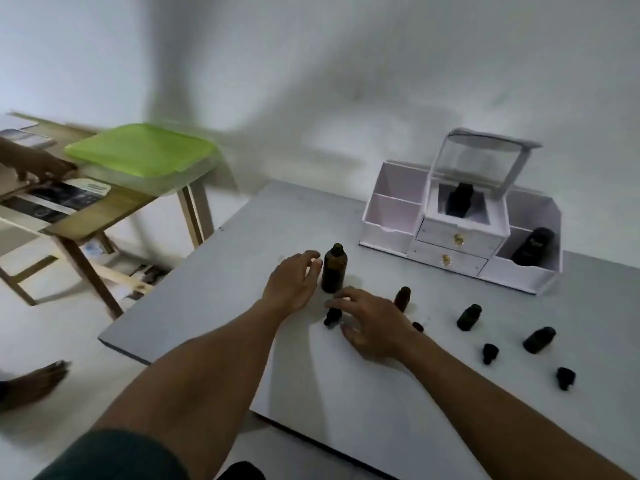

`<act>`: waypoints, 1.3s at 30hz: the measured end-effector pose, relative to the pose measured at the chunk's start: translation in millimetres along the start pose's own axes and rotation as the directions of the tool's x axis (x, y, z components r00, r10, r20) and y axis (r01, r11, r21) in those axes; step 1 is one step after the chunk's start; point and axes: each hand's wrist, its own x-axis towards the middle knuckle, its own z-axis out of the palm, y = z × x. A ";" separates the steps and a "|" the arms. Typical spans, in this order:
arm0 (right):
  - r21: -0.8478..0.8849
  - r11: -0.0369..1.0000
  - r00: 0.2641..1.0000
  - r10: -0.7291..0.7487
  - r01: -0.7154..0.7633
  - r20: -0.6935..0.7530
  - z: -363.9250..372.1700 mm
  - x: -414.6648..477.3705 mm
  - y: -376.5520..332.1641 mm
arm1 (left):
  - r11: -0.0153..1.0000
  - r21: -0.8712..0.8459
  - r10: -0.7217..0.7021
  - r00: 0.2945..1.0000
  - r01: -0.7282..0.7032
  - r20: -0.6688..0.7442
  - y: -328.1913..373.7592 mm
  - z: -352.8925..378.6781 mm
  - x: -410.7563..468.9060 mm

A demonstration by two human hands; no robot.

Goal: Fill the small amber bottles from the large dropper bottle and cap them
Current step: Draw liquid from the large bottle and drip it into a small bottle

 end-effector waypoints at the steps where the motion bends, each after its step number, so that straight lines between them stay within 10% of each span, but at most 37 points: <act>1: -0.047 0.998 0.999 -0.039 0.038 -0.022 8.4 -0.9 -1.2 | 1.000 -0.021 0.009 0.999 -0.010 -0.043 -3.1 5.2 -0.1; 12: 0.087 0.996 0.960 0.022 0.002 -0.279 18.6 -4.9 0.8 | 0.931 -0.364 -0.080 0.981 0.011 -0.175 -2.8 16.1 6.0; 19: 0.408 0.913 0.683 0.283 0.024 -0.674 -43.9 20.0 3.9 | 0.790 -0.611 -0.163 0.978 0.049 -0.132 4.1 20.6 20.3; 28: 0.740 0.616 0.593 0.499 0.271 -0.632 -86.4 58.3 -2.9 | 0.706 -0.699 -0.049 0.978 -0.111 -0.204 7.4 26.9 21.1; 39: 0.721 0.644 0.605 0.474 0.257 -0.640 -87.2 78.2 -9.4 | 0.718 -0.685 -0.039 0.976 -0.123 -0.215 1.6 33.6 16.5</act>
